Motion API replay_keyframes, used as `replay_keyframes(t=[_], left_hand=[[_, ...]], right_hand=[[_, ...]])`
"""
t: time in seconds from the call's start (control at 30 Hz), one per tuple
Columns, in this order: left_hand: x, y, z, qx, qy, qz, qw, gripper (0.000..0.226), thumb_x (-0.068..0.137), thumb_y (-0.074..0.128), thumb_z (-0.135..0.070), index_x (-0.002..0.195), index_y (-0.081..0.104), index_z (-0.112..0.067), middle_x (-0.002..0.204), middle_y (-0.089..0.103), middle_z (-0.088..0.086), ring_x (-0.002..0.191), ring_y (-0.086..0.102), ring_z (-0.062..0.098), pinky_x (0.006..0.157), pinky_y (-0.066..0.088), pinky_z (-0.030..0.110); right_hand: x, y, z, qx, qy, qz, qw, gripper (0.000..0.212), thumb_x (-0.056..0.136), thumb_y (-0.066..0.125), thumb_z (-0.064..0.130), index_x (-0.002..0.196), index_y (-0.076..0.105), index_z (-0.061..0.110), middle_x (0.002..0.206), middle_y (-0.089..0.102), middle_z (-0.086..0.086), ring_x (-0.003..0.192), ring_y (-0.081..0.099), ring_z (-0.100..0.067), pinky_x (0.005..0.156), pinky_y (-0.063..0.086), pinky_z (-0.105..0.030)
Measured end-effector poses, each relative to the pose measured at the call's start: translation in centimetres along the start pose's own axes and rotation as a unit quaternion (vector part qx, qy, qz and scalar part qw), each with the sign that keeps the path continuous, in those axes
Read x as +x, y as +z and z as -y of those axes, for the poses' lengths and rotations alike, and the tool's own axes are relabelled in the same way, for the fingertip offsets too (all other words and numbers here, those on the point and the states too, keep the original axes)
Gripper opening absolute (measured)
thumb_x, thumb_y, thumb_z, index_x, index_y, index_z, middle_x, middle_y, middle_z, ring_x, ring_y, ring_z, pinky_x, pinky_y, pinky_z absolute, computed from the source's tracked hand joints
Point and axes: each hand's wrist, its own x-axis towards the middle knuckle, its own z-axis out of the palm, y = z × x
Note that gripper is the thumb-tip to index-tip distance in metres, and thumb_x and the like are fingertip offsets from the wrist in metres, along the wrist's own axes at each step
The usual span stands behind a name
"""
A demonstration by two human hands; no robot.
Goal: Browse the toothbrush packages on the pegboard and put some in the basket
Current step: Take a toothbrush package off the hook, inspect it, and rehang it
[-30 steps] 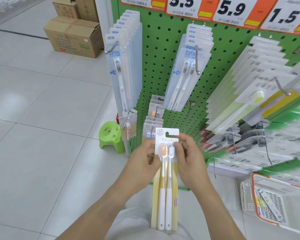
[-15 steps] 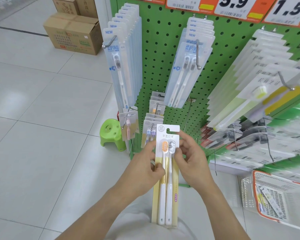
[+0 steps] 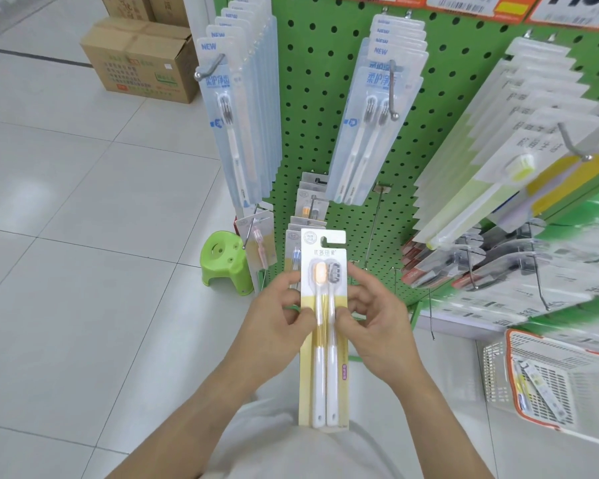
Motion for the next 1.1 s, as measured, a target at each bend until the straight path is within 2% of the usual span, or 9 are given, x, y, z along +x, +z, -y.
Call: replay_keyframes(t=[0.07, 0.17, 0.33, 0.47, 0.57, 0.67, 0.83, 0.97, 1.1], left_hand=[[-0.1, 0.0, 0.0, -0.013, -0.003, -0.005, 1.0, 0.036, 0.094, 0.057, 0.003, 0.118, 0.059, -0.025, 0.092, 0.078, 0.0, 0.065, 0.067, 0.021, 0.06, 0.052, 0.035], [-0.1, 0.0, 0.0, -0.034, -0.007, -0.034, 0.999, 0.032, 0.096, 0.057, 0.002, 0.115, 0.062, -0.022, 0.089, 0.078, 0.004, 0.065, 0.069, 0.018, 0.055, 0.055, 0.031], [0.3, -0.5, -0.5, -0.068, -0.01, -0.083, 0.994, 0.015, 0.096, 0.063, -0.006, 0.106, 0.064, -0.016, 0.086, 0.078, 0.0, 0.067, 0.072, 0.019, 0.06, 0.058, 0.033], [0.1, -0.3, -0.5, -0.037, -0.007, -0.114, 0.993, 0.016, 0.093, 0.07, -0.012, 0.107, 0.063, -0.016, 0.09, 0.078, -0.005, 0.07, 0.074, 0.015, 0.059, 0.053, 0.016], [0.2, 0.0, -0.3, -0.047, -0.015, -0.162, 0.985, 0.016, 0.094, 0.066, -0.009, 0.107, 0.061, -0.015, 0.09, 0.078, 0.0, 0.074, 0.073, 0.016, 0.06, 0.054, 0.019], [0.2, -0.2, -0.2, -0.06, -0.016, -0.185, 0.981, 0.019, 0.092, 0.065, -0.007, 0.109, 0.059, -0.015, 0.09, 0.078, 0.002, 0.08, 0.074, 0.024, 0.066, 0.058, 0.027], [-0.2, -0.9, -0.3, -0.018, -0.046, -0.112, 0.992, 0.035, 0.09, 0.066, -0.003, 0.119, 0.054, -0.019, 0.098, 0.076, -0.004, 0.082, 0.074, 0.016, 0.066, 0.057, 0.02], [-1.3, -1.3, -0.6, -0.024, -0.049, -0.05, 0.997, 0.055, 0.086, 0.067, 0.004, 0.125, 0.048, -0.028, 0.097, 0.076, -0.01, 0.082, 0.074, 0.01, 0.069, 0.058, 0.019], [-1.8, -1.2, -0.6, 0.007, -0.038, -0.054, 0.998, 0.071, 0.081, 0.07, 0.005, 0.135, 0.042, -0.033, 0.096, 0.075, -0.014, 0.08, 0.073, 0.009, 0.072, 0.057, 0.018]], right_hand=[[-0.1, 0.1, 0.1, 0.005, 0.004, -0.015, 1.0, 0.065, 0.086, 0.064, -0.011, 0.128, 0.059, 0.038, 0.09, 0.077, -0.002, 0.071, 0.058, -0.013, 0.063, 0.053, -0.03], [-0.3, 0.0, -0.3, 0.026, 0.015, -0.021, 0.999, 0.043, 0.092, 0.066, -0.003, 0.12, 0.068, 0.029, 0.085, 0.077, -0.006, 0.071, 0.068, -0.022, 0.069, 0.057, -0.037], [-1.2, 0.7, -0.6, 0.047, 0.032, -0.004, 0.998, 0.014, 0.091, 0.073, 0.02, 0.1, 0.074, 0.031, 0.078, 0.075, -0.01, 0.064, 0.065, -0.023, 0.056, 0.051, -0.032], [-1.8, 1.1, -0.6, 0.058, 0.035, 0.006, 0.998, 0.015, 0.089, 0.075, 0.024, 0.103, 0.072, 0.03, 0.079, 0.073, -0.007, 0.067, 0.063, -0.021, 0.055, 0.049, -0.03], [-2.3, 1.2, -0.3, 0.059, 0.033, 0.038, 0.997, 0.033, 0.085, 0.074, 0.021, 0.117, 0.069, 0.026, 0.086, 0.07, -0.002, 0.07, 0.06, -0.019, 0.059, 0.049, -0.03], [-2.7, 1.2, -0.3, 0.066, 0.042, 0.083, 0.993, 0.041, 0.087, 0.073, 0.015, 0.125, 0.067, 0.031, 0.094, 0.07, -0.009, 0.068, 0.059, -0.023, 0.059, 0.049, -0.035], [-3.0, 1.3, -0.5, 0.065, 0.035, 0.038, 0.997, 0.042, 0.084, 0.069, 0.01, 0.118, 0.072, 0.035, 0.087, 0.072, -0.009, 0.064, 0.06, -0.021, 0.061, 0.049, -0.034], [-3.5, 1.7, -0.5, 0.059, 0.013, -0.001, 0.998, 0.046, 0.089, 0.067, -0.009, 0.113, 0.072, 0.029, 0.082, 0.075, -0.001, 0.062, 0.062, -0.011, 0.062, 0.052, -0.025], [-3.9, 2.1, -0.6, 0.077, 0.02, -0.003, 0.997, 0.043, 0.088, 0.066, -0.009, 0.117, 0.07, 0.022, 0.086, 0.076, -0.003, 0.064, 0.063, -0.01, 0.065, 0.052, -0.021]])
